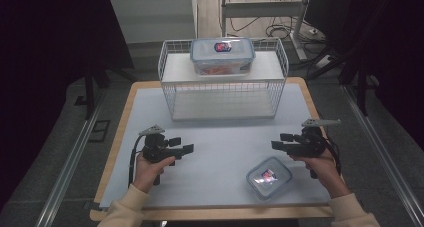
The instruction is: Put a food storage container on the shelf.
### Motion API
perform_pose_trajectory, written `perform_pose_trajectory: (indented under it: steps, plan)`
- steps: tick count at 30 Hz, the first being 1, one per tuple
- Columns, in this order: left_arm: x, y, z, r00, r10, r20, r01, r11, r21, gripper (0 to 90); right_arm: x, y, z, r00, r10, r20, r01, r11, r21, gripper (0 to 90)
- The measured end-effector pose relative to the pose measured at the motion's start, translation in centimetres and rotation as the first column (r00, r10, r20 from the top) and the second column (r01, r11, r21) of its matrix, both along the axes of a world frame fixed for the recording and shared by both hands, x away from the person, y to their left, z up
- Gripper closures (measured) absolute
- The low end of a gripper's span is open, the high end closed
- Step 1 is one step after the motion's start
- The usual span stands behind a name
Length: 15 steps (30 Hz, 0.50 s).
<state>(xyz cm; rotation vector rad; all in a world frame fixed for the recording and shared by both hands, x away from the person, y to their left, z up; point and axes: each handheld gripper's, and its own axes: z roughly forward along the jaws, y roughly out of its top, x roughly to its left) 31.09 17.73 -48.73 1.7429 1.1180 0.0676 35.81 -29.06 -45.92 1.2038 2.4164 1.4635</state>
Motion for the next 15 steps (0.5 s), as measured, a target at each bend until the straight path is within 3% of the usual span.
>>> perform_pose_trajectory:
  steps: [8, 15]
  plan:
    - [-0.22, 0.67, -0.41, 0.9998, 0.018, -0.013, -0.018, 0.9997, -0.015, 26.0, -0.36, -0.64, 0.11, 0.9998, -0.016, -0.007, 0.016, 1.0, -0.001, 28.7]
    - [-0.47, 0.11, -0.87, 0.9997, 0.001, -0.023, -0.001, 1.0, 0.006, 26.0, -0.86, -0.97, -0.14, 0.9993, -0.035, 0.008, 0.035, 0.999, -0.013, 28.0]
